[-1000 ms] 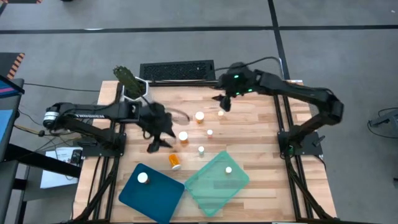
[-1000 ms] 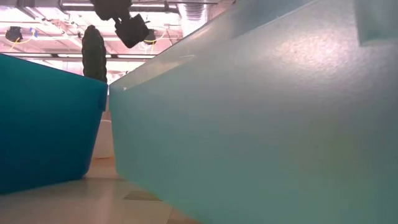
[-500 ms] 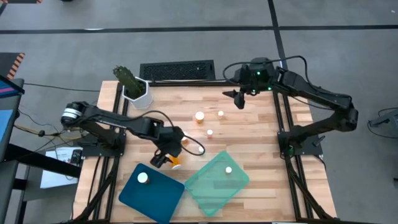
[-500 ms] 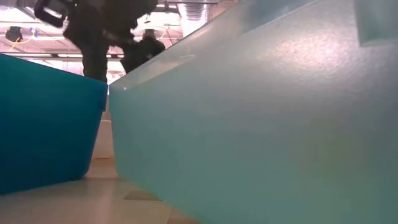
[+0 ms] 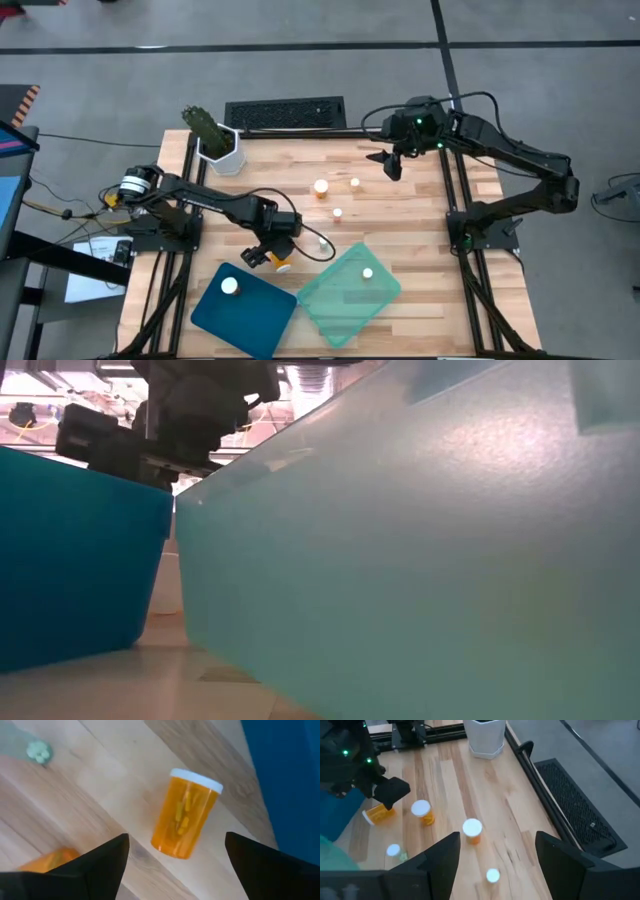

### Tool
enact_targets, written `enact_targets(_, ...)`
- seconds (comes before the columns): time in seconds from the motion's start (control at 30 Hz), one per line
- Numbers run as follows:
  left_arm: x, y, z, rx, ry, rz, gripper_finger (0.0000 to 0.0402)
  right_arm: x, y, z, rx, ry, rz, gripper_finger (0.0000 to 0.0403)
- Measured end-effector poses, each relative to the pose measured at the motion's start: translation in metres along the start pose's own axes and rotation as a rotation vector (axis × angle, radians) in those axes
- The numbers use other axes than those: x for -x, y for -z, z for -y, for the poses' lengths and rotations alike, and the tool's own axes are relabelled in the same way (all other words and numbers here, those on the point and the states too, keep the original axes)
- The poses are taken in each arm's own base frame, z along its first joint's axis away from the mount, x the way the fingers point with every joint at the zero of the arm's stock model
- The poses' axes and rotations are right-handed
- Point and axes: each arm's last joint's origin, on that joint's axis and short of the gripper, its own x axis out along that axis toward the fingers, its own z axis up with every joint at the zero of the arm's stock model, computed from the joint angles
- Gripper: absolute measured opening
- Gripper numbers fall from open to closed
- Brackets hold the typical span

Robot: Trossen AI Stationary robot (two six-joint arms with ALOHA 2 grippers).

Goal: Pick and place medicine bottles into bin by pill shape (circle, oval)
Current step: Adjust the big orange pill bottles

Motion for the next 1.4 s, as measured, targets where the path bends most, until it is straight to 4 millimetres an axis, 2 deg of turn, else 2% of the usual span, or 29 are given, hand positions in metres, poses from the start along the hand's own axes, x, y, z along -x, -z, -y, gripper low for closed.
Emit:
enact_targets(0.27, -0.007, 0.001, -0.001, -0.101, -0.024, 0.032, 0.0326, 0.013, -0.001, -0.002, 0.005, 0.004, 0.036, 0.0268)
enact_targets(0.83, -0.015, -0.002, 0.005, -0.188, -0.023, 0.080, 0.0326, 0.014, 0.000, -0.002, 0.015, 0.004, 0.032, 0.0268)
enact_targets(0.93, -0.024, -0.004, 0.002, -0.192, -0.018, 0.078, 0.0326, 0.014, 0.000, -0.002, 0.015, 0.004, 0.032, 0.0268)
enact_targets(1.07, -0.045, -0.002, 0.002, -0.187, -0.015, -0.033, 0.0326, 0.014, 0.000, -0.002, 0.014, 0.004, 0.026, 0.0268)
enact_targets(1.13, -0.048, -0.003, 0.000, -0.162, -0.045, -0.064, 0.0326, 0.014, 0.000, -0.002, 0.014, 0.004, 0.026, 0.0268)
enact_targets(1.27, -0.050, -0.003, -0.001, -0.149, -0.055, -0.067, 0.0311, 0.014, 0.000, -0.002, 0.014, 0.004, 0.025, 0.0268)
enact_targets(1.4, -0.050, -0.006, 0.001, -0.145, -0.050, -0.059, 0.0276, 0.014, 0.000, -0.002, 0.014, 0.004, 0.025, 0.0268)
